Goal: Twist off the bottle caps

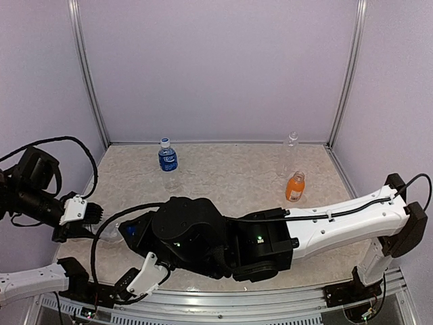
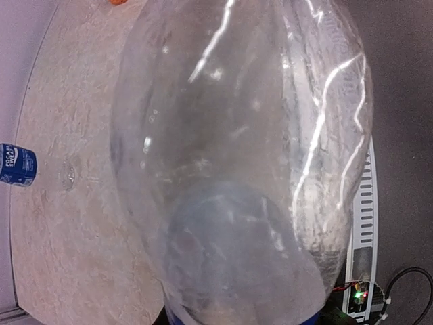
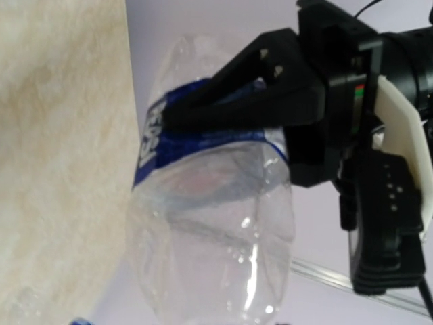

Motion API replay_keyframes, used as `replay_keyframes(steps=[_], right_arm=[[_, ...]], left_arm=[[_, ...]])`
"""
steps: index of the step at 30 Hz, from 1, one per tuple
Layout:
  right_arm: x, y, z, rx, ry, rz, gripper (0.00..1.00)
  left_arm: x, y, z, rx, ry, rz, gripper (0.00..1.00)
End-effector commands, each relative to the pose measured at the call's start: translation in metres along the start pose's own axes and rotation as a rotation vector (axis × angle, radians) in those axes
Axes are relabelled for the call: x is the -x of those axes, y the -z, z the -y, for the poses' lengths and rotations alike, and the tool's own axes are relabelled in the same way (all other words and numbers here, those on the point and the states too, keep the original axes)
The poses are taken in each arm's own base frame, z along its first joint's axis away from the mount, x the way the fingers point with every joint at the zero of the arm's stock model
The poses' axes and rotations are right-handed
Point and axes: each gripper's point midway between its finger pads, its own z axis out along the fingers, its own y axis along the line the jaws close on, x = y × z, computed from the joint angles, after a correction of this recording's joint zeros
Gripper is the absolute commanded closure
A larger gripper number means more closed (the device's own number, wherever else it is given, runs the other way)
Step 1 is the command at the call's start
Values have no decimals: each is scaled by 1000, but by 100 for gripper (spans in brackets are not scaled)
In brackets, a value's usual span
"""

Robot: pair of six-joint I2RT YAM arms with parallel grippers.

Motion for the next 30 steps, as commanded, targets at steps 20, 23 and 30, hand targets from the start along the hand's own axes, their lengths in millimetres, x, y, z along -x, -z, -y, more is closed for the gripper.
replay_keyframes(steps=[20, 23, 30], right_arm=[[-72, 35, 65, -166, -1195, 176, 1], [-95, 32, 62, -84, -1483, 261, 1], [-166, -5, 26, 113, -2194, 197, 11]], left_arm=[[17, -5, -99, 450, 20, 56, 82], [15, -2, -115, 541, -6, 36, 82], [10, 0, -131, 630, -63, -16, 82]])
